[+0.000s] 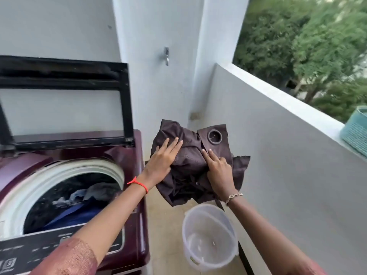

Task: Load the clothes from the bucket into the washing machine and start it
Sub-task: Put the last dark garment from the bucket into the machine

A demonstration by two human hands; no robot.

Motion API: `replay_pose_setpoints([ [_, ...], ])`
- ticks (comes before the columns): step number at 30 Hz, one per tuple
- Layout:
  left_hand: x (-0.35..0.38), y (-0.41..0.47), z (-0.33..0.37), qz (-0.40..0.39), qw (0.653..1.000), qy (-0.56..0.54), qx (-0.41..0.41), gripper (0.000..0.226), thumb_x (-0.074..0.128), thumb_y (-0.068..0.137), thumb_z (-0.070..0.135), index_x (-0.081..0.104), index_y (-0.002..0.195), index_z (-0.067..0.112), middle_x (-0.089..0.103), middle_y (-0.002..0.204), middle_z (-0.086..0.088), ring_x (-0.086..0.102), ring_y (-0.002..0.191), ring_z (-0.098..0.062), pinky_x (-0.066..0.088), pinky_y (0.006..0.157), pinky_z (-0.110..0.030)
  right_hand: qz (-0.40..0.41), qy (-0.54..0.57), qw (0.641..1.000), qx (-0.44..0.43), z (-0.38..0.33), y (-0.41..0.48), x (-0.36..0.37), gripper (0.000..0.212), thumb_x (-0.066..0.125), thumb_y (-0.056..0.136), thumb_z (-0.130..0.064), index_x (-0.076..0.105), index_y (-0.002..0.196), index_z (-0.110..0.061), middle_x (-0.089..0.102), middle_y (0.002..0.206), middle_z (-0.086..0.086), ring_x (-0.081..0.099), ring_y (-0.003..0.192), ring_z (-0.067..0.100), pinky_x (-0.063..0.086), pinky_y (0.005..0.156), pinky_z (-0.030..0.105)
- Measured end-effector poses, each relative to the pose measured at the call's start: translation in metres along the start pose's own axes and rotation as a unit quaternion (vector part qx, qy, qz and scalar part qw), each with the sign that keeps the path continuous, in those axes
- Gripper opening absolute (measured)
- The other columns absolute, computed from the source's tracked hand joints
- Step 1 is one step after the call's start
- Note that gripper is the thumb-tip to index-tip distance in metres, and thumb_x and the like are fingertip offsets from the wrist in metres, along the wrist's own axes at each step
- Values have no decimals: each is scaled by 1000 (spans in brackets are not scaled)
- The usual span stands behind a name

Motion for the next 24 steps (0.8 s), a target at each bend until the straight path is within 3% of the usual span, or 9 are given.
replay_pose_setpoints([
  [6, -90, -63, -66, 75, 995, -22, -55, 94, 41, 69, -22, 13, 149, 18, 11, 158, 1, 8, 146, -25, 27, 114, -46, 59, 39, 995, -75, -105, 4, -60, 74, 43, 78, 5, 30, 145, -25, 30, 153, 2, 52, 102, 32, 49, 84, 39],
  [12, -132, -125, -149, 118, 989, 8, -85, 93, 42, 68, -23, 16, 148, 16, 14, 157, 0, 11, 145, -26, 32, 112, -45, 92, 48, 986, -133, -212, 13, -59, 76, 44, 77, 2, 29, 145, -30, 33, 151, 0, 53, 102, 31, 50, 80, 38],
  [18, -119, -189, -239, 62, 992, 40, -102, 92, 40, 71, -19, 5, 149, 17, 2, 158, 1, 0, 146, -24, 22, 117, -41, 77, 75, 981, -159, -313, 10, -8, 80, 50, 72, 5, 34, 142, -30, 40, 147, 3, 55, 100, 33, 53, 70, 39],
  [24, -70, -243, -312, -22, 991, 64, -111, 93, 41, 75, -12, -9, 147, 19, -8, 158, 1, -5, 146, -24, 16, 119, -38, 35, 78, 984, -154, -388, 1, 49, 80, 65, 58, 8, 53, 131, -23, 59, 129, 10, 63, 79, 34, 54, 51, 36],
])
Point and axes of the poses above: each hand's wrist, its own y-axis towards the middle knuckle, its own x-axis out of the palm, z = x × y, the point moved 9 cm from there along y, towards the middle knuckle
